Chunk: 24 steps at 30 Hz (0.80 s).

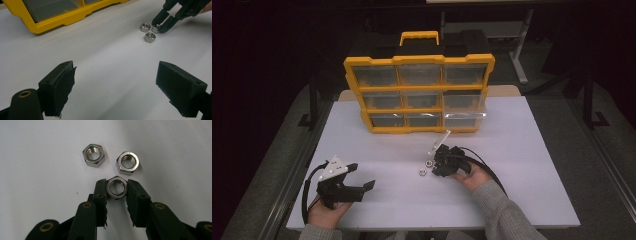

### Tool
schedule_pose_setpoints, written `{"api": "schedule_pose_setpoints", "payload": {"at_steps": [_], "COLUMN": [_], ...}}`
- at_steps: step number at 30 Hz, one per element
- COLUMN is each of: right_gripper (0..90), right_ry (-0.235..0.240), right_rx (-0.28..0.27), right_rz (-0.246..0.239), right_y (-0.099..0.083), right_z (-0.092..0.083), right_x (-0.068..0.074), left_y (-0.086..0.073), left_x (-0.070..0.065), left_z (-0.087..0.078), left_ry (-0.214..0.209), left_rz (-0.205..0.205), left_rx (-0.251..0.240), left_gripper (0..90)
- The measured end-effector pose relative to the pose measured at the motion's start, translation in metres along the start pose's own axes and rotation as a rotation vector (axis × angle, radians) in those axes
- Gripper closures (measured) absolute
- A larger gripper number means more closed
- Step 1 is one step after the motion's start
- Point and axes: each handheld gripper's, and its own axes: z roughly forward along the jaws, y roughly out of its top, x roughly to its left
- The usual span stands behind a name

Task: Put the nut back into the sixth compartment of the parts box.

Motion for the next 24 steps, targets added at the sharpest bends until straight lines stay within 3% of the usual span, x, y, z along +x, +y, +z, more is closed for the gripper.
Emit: {"api": "schedule_pose_setpoints", "payload": {"at_steps": [5,9,16,24], "right_gripper": [69.1,69.1,69.2,69.1], "right_ry": [0.030,0.053,0.074,0.090], "right_rx": [-0.016,-0.063,-0.119,-0.135], "right_rz": [0.027,0.038,0.017,0.001], "right_y": [-0.001,0.001,0.009,0.023], "right_z": [-0.004,-0.017,-0.046,-0.072], "right_x": [-0.001,0.000,0.002,0.002], "left_y": [0.000,0.000,0.000,0.001], "left_x": [-0.001,0.000,-0.002,-0.002], "left_z": [0.001,0.000,0.001,0.002], "left_ry": [-0.001,0.000,0.000,0.001], "left_rz": [-0.003,-0.004,-0.005,-0.001], "left_rx": [0.003,0.003,-0.002,0.001], "left_gripper": [14.8,14.9,14.9,14.9]}}
